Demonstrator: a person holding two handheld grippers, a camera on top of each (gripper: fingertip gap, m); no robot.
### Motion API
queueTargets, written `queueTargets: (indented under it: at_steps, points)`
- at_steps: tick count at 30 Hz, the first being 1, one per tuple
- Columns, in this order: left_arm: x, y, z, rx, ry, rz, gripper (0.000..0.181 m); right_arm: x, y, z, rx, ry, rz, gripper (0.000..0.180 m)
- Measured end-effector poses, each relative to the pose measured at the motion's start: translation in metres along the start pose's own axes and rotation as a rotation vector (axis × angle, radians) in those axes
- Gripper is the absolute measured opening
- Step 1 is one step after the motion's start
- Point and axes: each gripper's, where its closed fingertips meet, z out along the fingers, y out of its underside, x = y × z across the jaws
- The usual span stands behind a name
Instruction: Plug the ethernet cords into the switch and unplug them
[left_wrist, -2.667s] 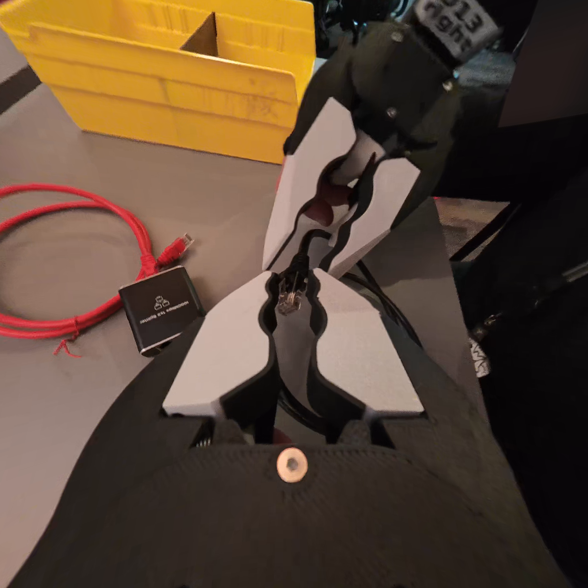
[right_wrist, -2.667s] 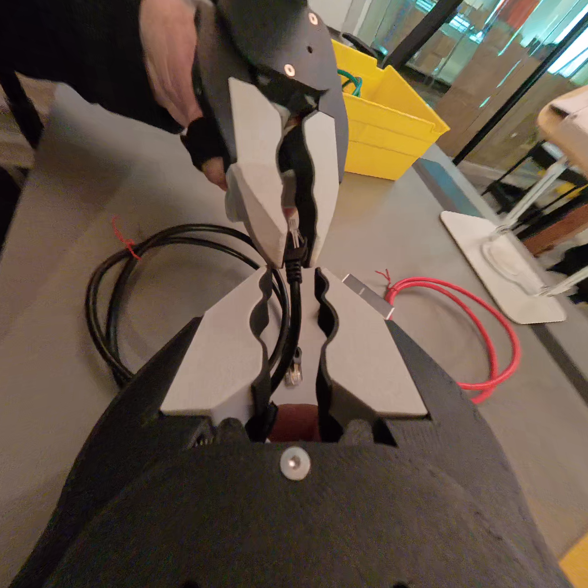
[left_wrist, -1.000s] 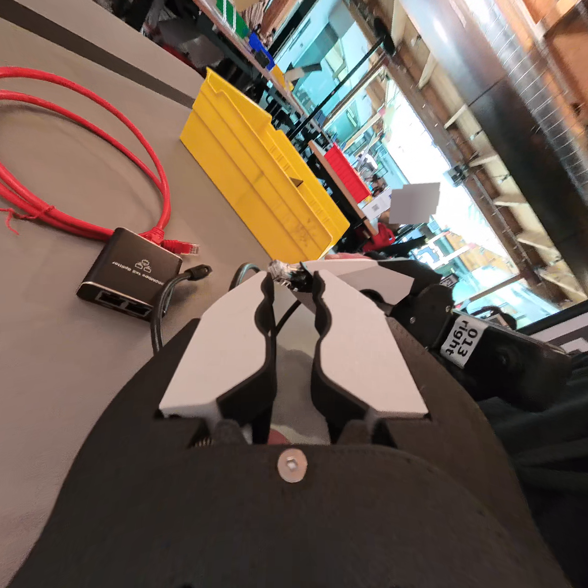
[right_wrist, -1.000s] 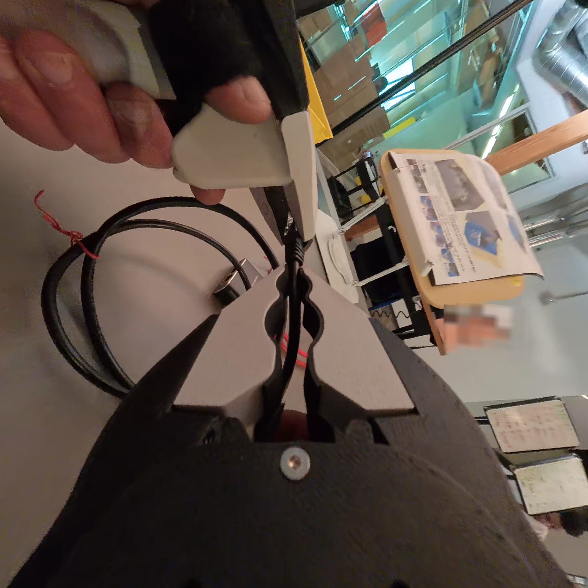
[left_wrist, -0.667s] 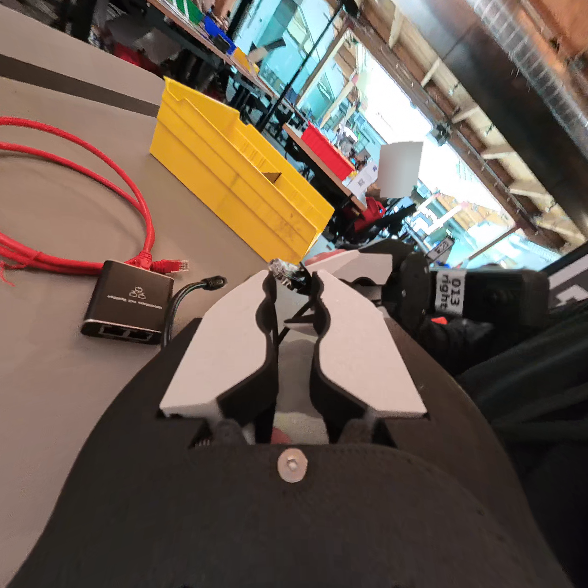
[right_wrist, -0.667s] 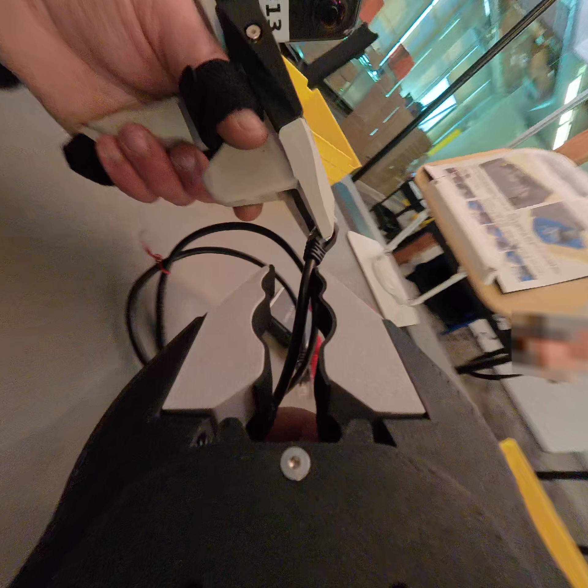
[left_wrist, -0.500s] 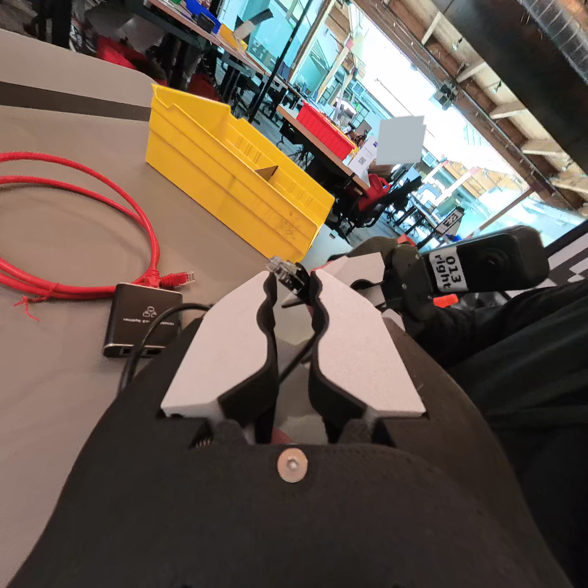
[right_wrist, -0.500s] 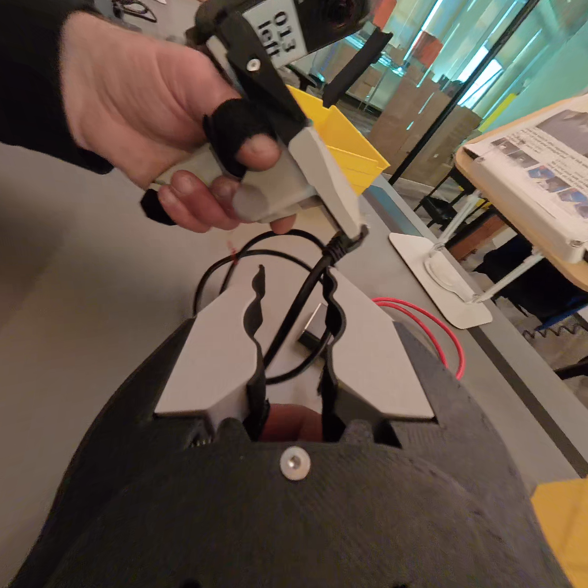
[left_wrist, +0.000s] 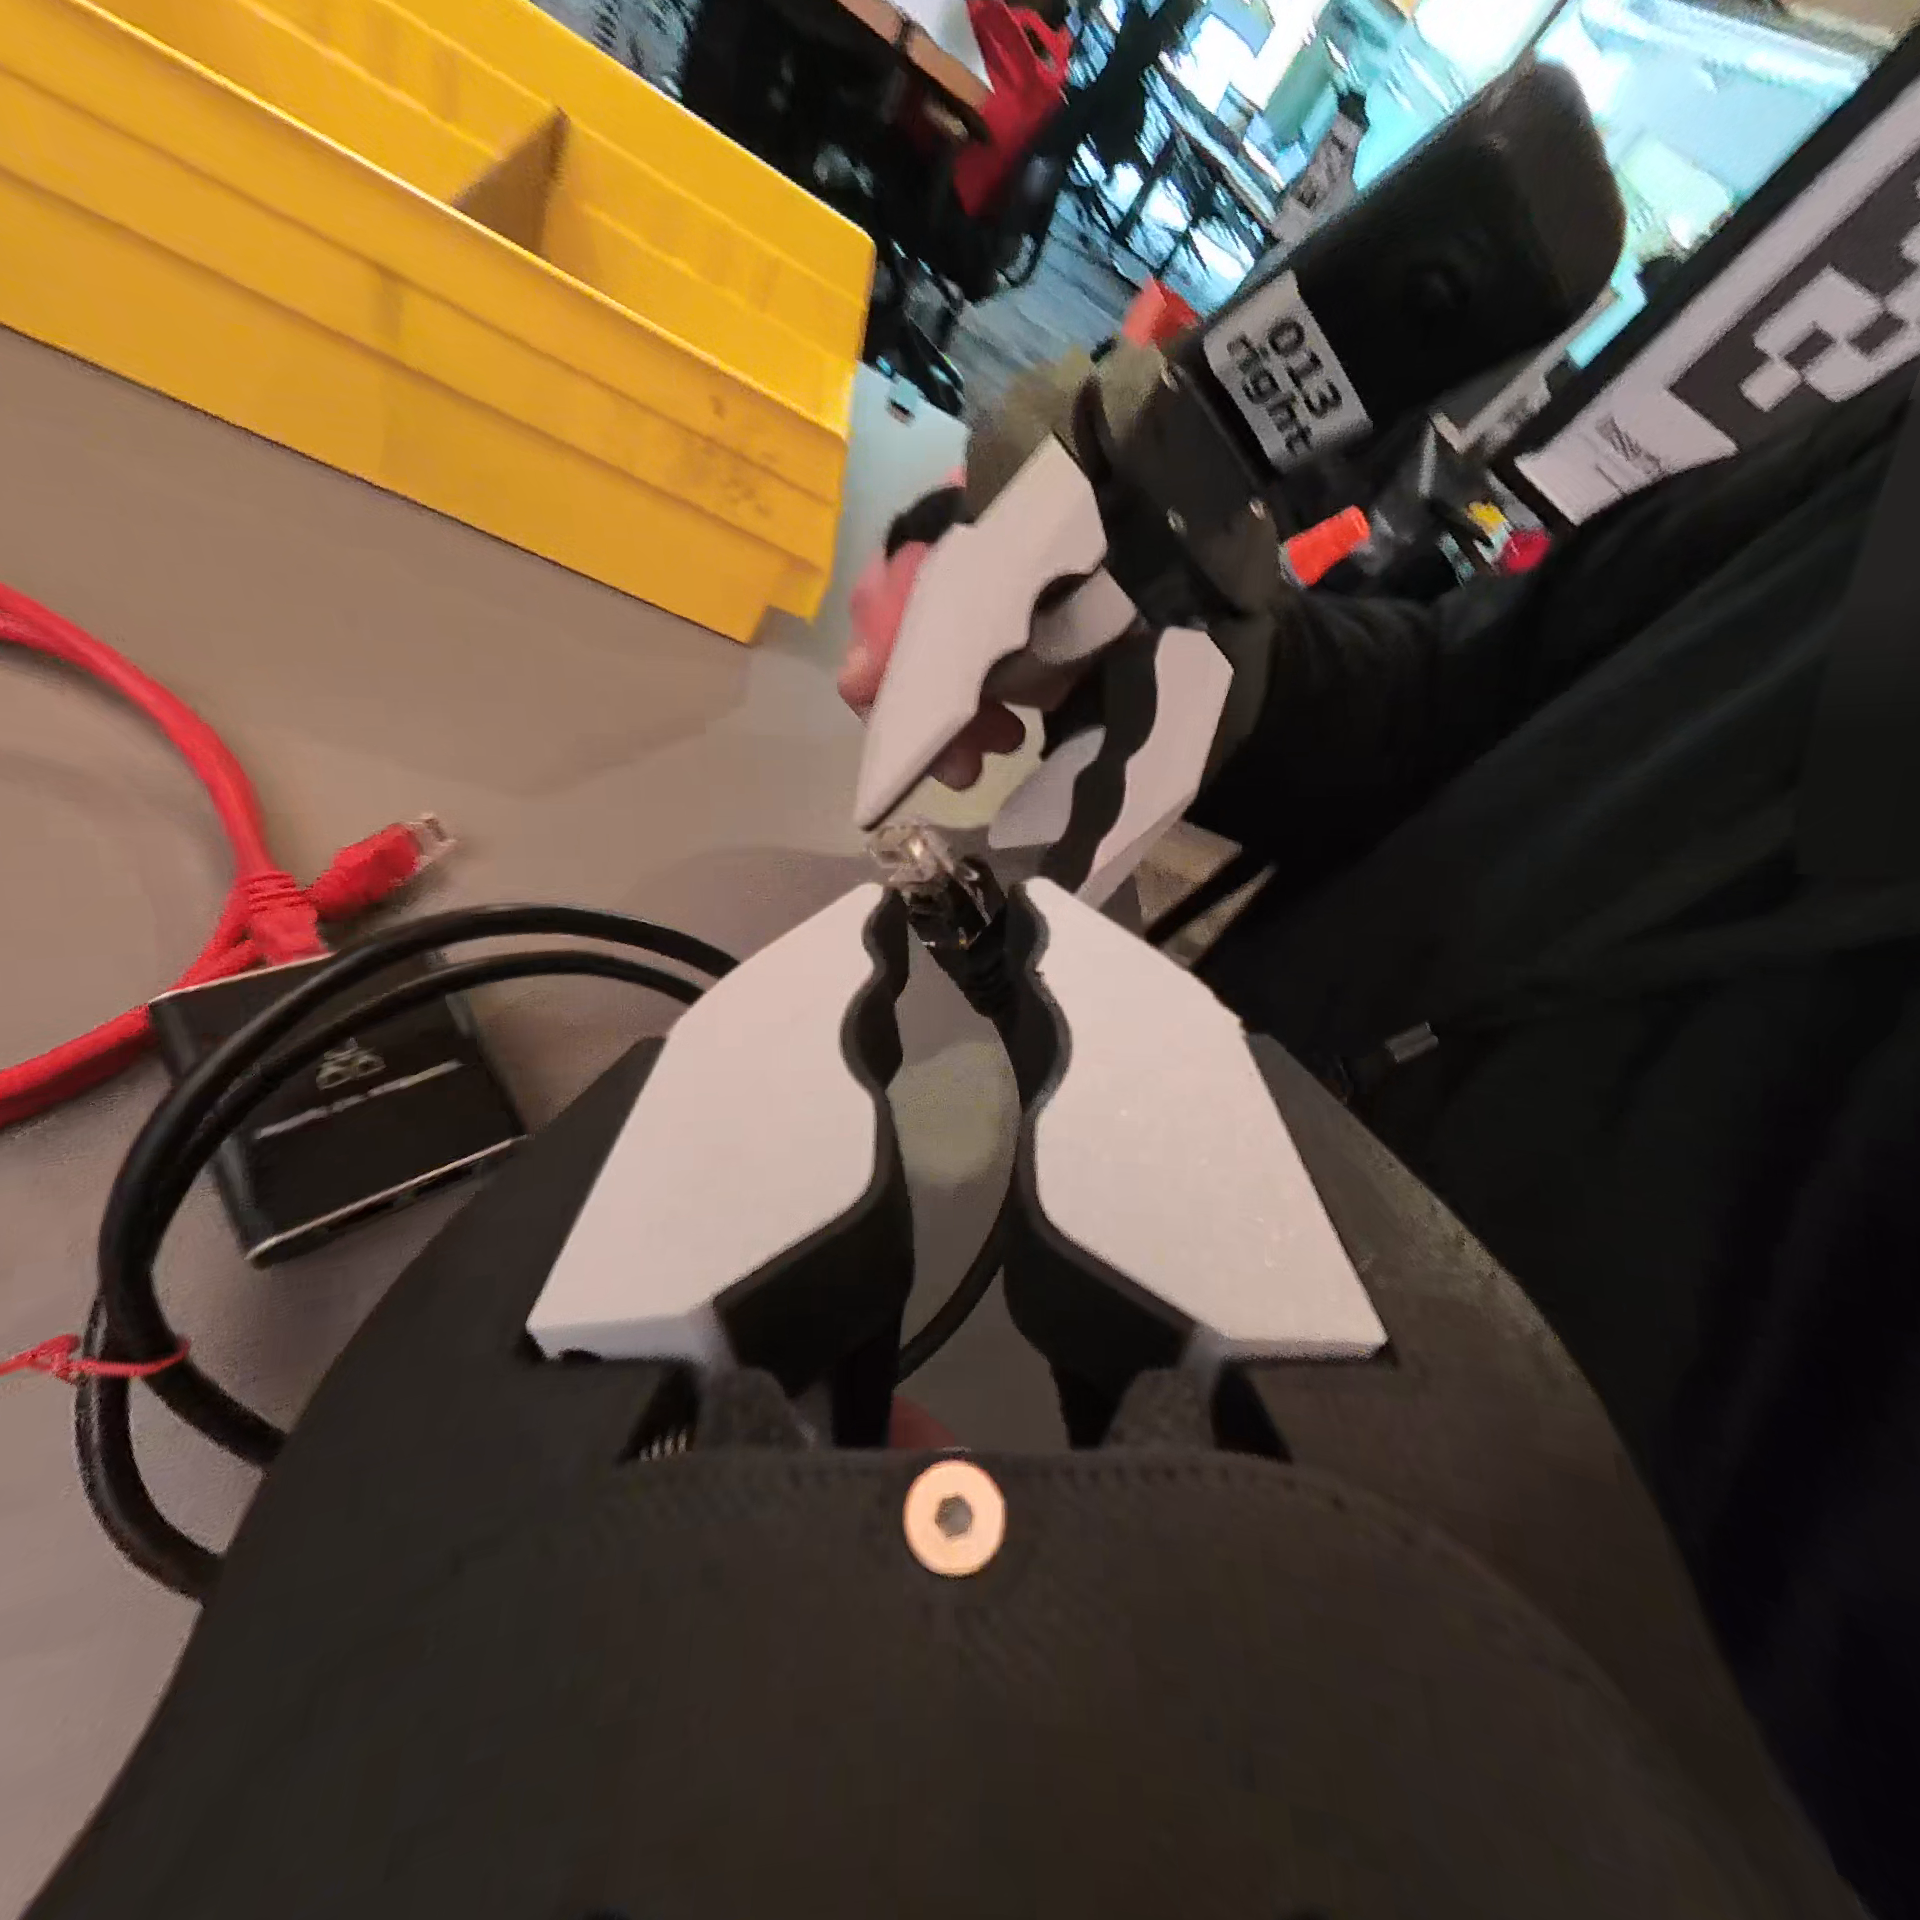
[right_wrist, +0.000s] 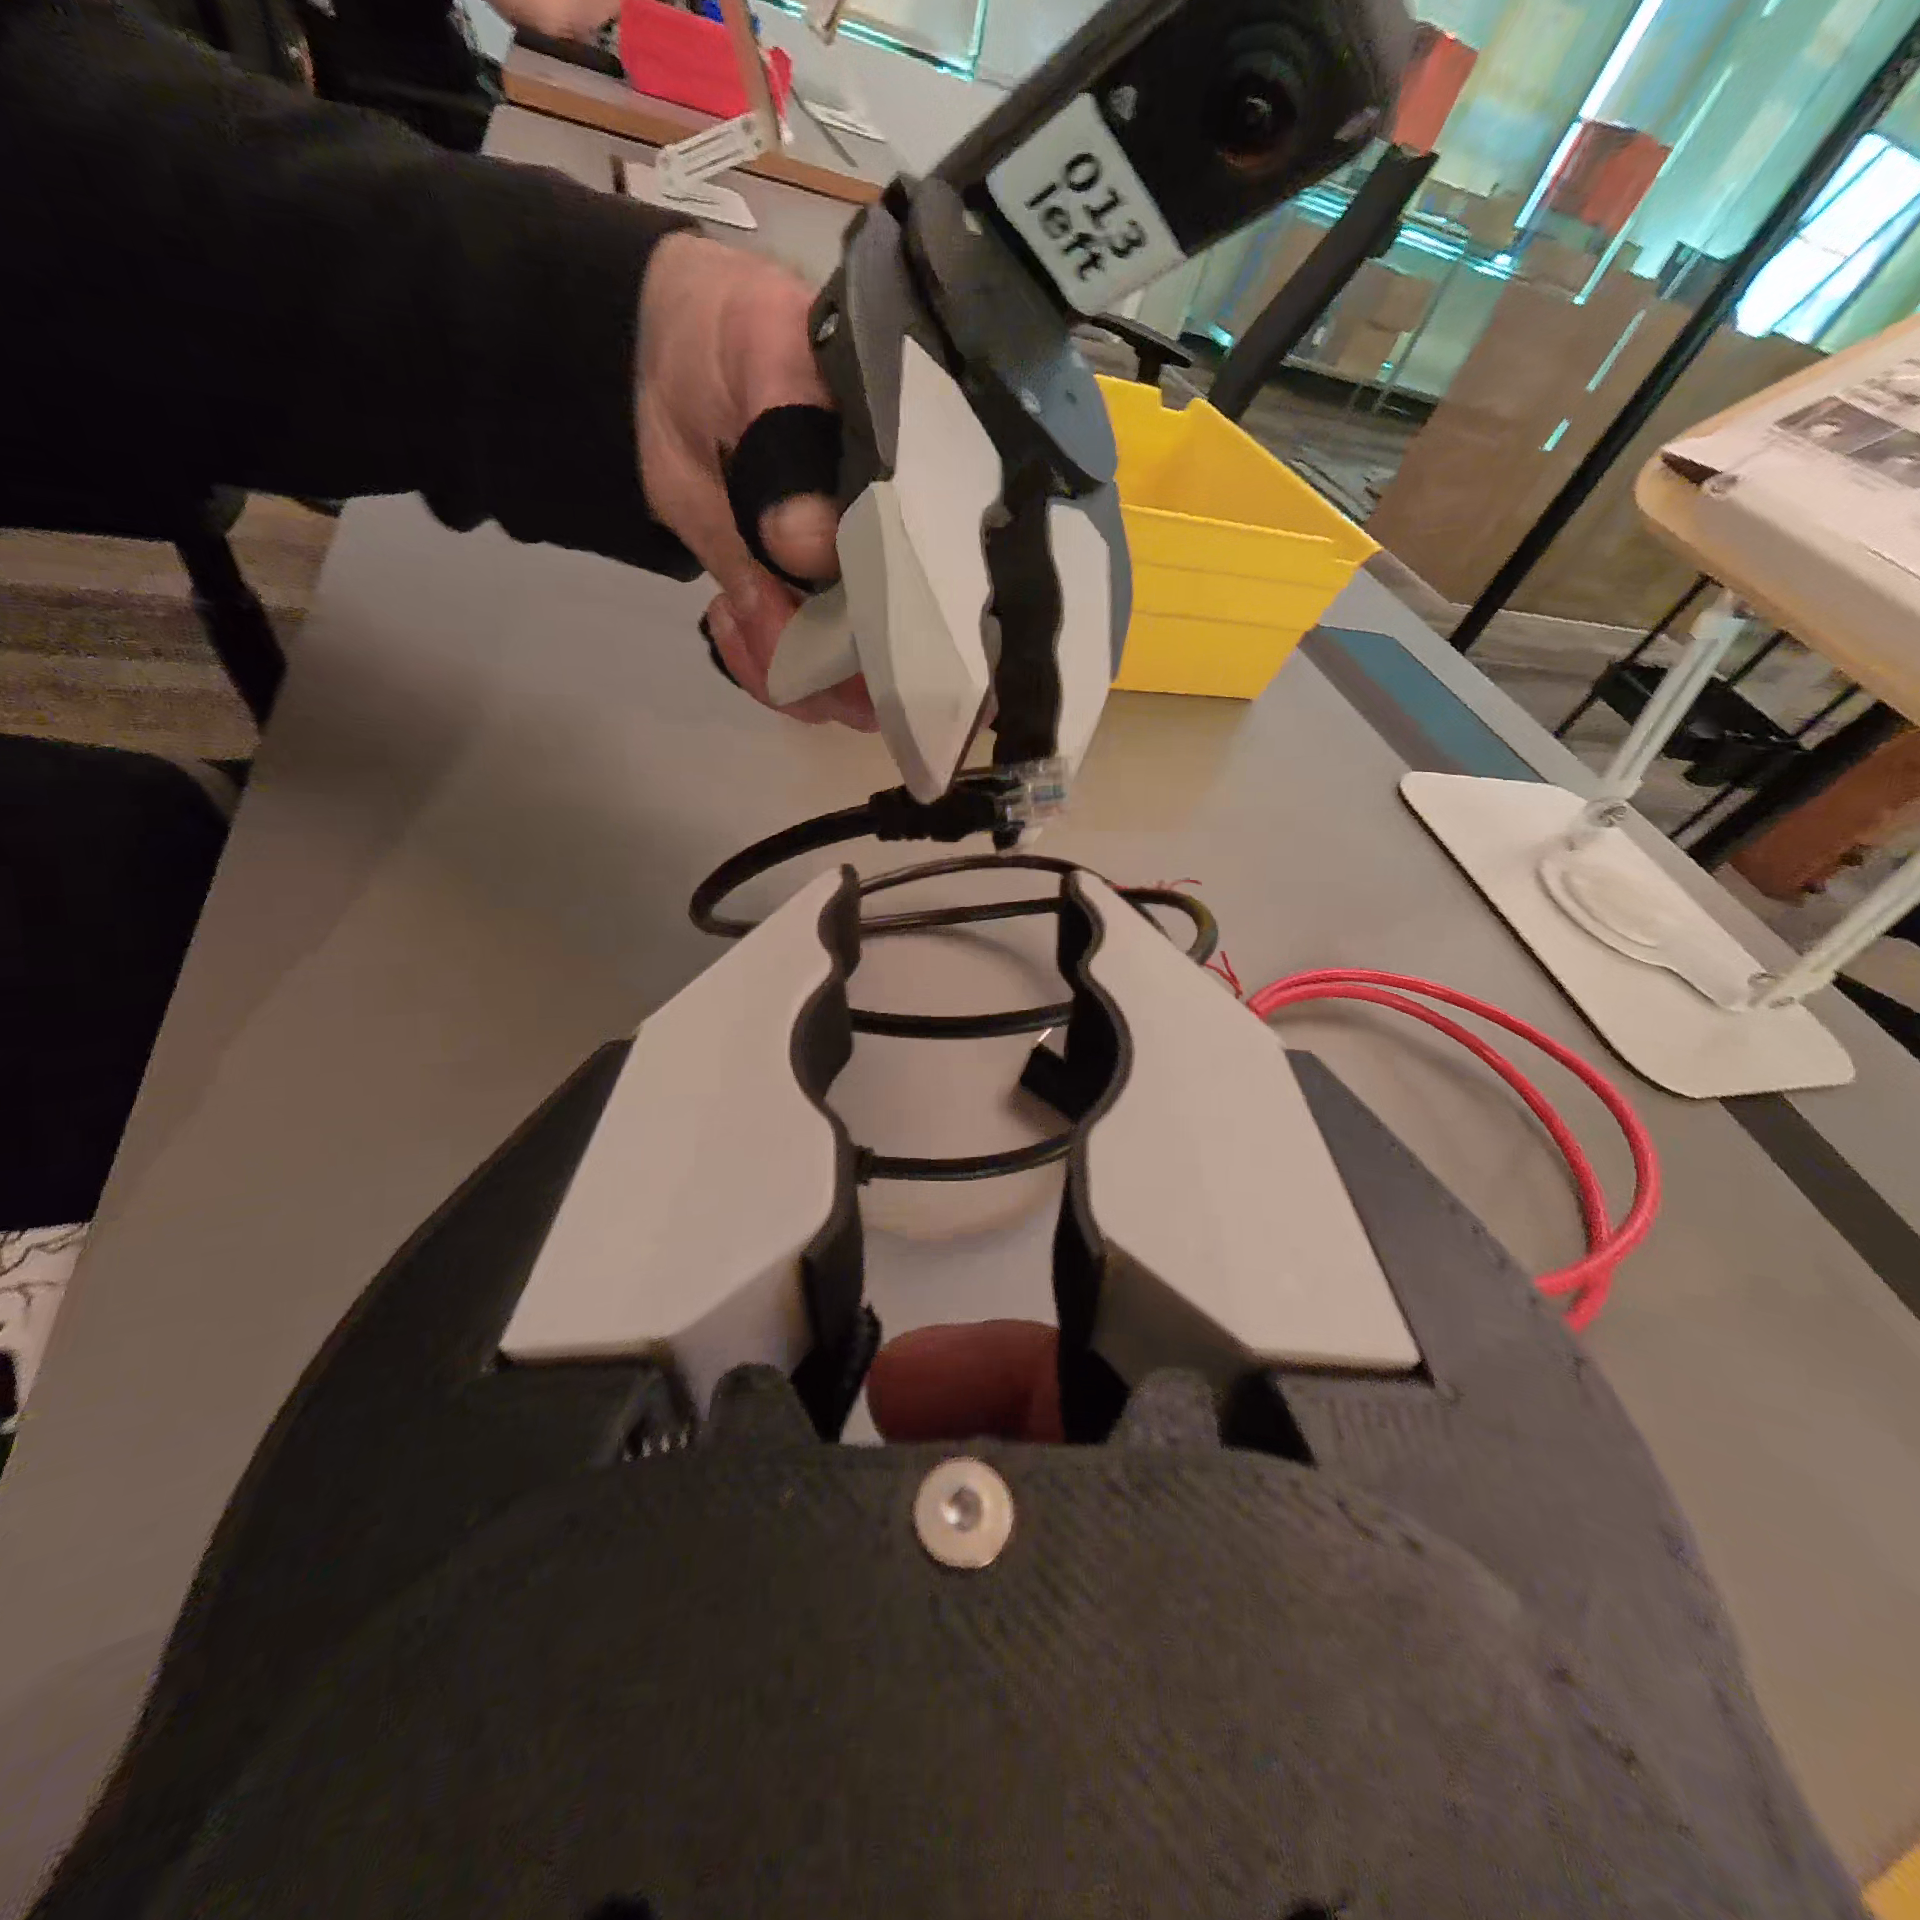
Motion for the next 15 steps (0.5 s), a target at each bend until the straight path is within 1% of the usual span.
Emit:
queueTargets:
  at_steps: [2, 4, 8, 9, 12, 15]
  points:
    - [0.007, 0.008, 0.009, -0.074, 0.061, 0.015, 0.017, -0.008, 0.0, 0.0, -0.01, -0.037, -0.043, 0.051]
    - [0.015, 0.016, 0.018, -0.149, 0.116, 0.041, 0.017, -0.017, 0.001, 0.001, -0.017, -0.066, -0.11, 0.052]
    - [0.031, 0.035, 0.023, -0.309, 0.258, 0.07, 0.017, -0.035, 0.007, -0.002, -0.041, -0.141, -0.2, 0.043]
    - [0.036, 0.036, 0.023, -0.318, 0.304, 0.063, 0.017, -0.038, 0.006, -0.004, -0.036, -0.154, -0.212, 0.038]
    - [0.048, 0.038, 0.02, -0.345, 0.419, 0.092, 0.017, -0.044, 0.001, -0.009, -0.021, -0.184, -0.253, 0.032]
    - [0.055, 0.037, 0.018, -0.346, 0.493, 0.107, 0.017, -0.048, -0.004, -0.013, 0.004, -0.194, -0.278, 0.031]
